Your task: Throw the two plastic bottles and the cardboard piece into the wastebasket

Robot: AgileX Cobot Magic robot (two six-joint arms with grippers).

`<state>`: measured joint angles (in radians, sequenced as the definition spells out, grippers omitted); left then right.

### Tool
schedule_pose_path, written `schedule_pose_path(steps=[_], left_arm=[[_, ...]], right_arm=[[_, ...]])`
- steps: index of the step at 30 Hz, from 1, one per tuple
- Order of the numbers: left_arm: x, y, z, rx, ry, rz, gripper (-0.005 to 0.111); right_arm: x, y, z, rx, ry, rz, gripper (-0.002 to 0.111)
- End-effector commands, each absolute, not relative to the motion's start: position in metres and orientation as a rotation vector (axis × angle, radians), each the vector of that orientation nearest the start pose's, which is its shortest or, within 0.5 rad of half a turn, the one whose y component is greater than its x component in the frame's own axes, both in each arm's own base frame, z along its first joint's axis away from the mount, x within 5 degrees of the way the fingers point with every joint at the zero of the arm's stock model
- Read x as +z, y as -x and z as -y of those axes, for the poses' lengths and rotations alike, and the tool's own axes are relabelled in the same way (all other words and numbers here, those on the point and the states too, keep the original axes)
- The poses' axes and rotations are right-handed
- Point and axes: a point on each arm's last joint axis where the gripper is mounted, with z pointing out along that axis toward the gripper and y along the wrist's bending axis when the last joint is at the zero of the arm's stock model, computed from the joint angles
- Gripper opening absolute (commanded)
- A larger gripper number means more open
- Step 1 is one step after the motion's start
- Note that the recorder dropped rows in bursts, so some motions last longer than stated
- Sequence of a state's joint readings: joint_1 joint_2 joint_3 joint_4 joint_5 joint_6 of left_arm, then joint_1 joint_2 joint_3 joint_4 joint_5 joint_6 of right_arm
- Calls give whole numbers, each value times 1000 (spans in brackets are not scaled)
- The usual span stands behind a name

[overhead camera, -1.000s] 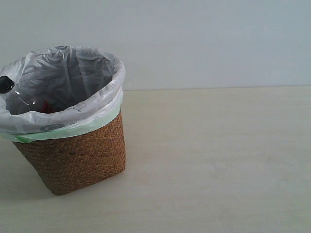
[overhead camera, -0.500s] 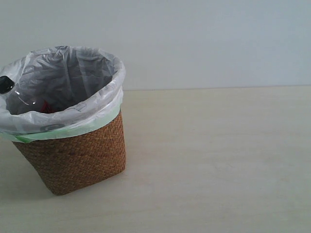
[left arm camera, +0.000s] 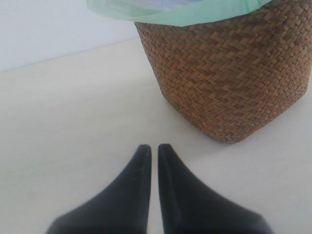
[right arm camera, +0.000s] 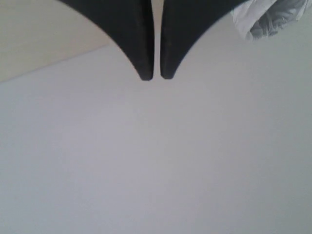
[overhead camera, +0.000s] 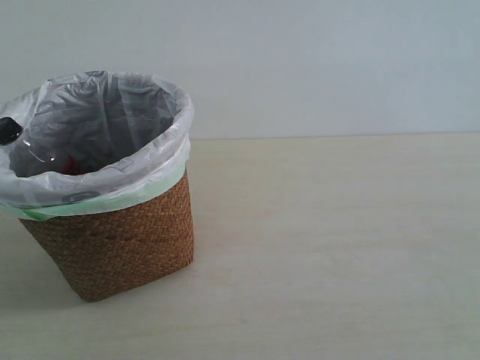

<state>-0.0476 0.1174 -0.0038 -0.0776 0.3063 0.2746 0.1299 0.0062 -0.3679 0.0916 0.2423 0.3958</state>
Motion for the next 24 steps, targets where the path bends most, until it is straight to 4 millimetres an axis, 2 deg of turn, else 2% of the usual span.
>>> schedule_pose_path(steps=[1,10,15,24], left_arm=[[179,-61,5,70,-233,-1884,4],[179,-61,5,70,-233,-1884,4],[179,-61,5,70,-233,-1884,4],[179,-61,5,70,-233,-1884,4]], right_arm=[[282,-38,-5,533,-241,-1301,1],[205,-56,-8,487,-281,-1572,1],[193,-55,-9,472,-294,-1698,1],[194,-55,-9,473,-294,-1695,1]])
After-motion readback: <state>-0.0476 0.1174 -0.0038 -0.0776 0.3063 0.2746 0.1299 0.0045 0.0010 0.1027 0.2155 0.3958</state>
